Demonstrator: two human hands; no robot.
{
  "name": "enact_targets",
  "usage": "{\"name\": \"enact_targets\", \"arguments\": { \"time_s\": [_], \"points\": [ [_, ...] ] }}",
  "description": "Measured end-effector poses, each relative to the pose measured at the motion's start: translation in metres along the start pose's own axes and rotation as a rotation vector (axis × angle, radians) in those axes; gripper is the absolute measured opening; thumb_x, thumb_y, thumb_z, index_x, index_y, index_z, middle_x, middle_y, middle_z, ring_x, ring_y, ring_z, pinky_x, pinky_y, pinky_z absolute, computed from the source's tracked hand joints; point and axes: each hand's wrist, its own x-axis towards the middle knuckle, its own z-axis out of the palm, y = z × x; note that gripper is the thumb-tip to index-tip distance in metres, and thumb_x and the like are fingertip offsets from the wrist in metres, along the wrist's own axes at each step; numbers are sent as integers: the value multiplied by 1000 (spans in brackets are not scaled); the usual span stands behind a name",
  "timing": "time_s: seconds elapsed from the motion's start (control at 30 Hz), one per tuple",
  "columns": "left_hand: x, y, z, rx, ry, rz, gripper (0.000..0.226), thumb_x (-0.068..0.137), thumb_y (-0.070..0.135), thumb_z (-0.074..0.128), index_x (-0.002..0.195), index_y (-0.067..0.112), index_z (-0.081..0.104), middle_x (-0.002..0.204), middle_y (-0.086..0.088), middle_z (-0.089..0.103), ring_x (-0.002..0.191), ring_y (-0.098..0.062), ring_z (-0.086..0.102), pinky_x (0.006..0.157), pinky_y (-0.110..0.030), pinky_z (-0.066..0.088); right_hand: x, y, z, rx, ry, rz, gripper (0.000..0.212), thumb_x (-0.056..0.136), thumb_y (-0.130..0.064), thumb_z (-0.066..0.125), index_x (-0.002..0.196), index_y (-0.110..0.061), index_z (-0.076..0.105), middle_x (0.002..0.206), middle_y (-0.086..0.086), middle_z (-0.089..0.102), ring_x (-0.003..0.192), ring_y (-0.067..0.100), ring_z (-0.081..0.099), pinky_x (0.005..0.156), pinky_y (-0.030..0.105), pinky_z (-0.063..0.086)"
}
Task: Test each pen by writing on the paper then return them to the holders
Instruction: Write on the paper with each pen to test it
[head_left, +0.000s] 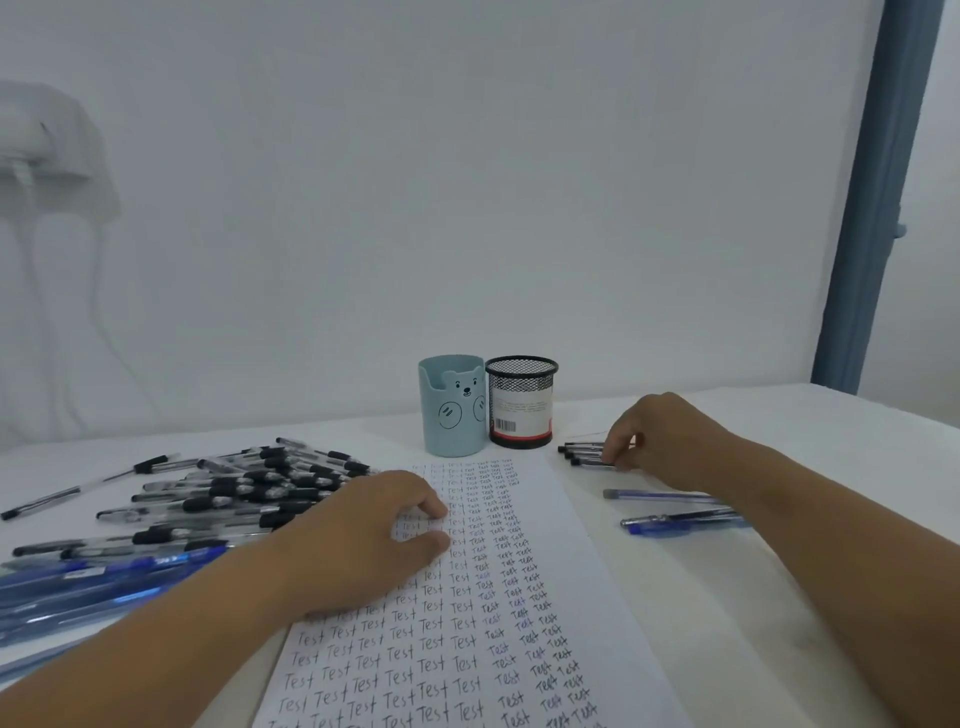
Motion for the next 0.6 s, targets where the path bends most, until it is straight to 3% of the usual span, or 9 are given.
{"name": "enact_targets", "arguments": {
  "time_s": [0.23, 0.43, 0.53, 0.6],
  "points": [
    [-2, 3, -2, 18, 10, 6, 29, 95, 53, 61, 121, 42, 61, 135, 28, 51, 129, 5, 43, 116, -28, 33, -2, -3, 4, -97, 4, -23, 26, 88, -10, 69, 91, -34, 78, 87, -19, 69, 72, -3, 56, 74, 18, 41],
    [-10, 4, -6, 9, 39, 65, 34, 96, 51, 60, 128, 40, 63, 139, 26, 54, 126, 7, 46, 117, -28, 32, -4, -8, 7, -156, 51, -40, 23, 90, -14, 68, 93, -35, 77, 97, -18, 72, 86, 7, 62, 85, 23, 47],
    [-14, 3, -17, -67, 142, 61, 24, 97, 42, 63, 120, 39, 68, 130, 27, 57, 113, 4, 54, 103, -21, 43, -6, -14, 7, -181, 86, -56, 22, 93, -16, 65, 99, -34, 76, 103, -17, 72, 89, 9, 62, 86, 23, 46],
    [-13, -2, -30, -80, 227, 73, 12, 95, 32, 68, 105, 35, 75, 110, 24, 68, 96, 5, 62, 94, -25, 53, -9, -29, 6, -151, 113, -126, 21, 95, -18, 62, 105, -30, 76, 105, -15, 70, 85, 7, 58, 81, 20, 43]
  ]
}}
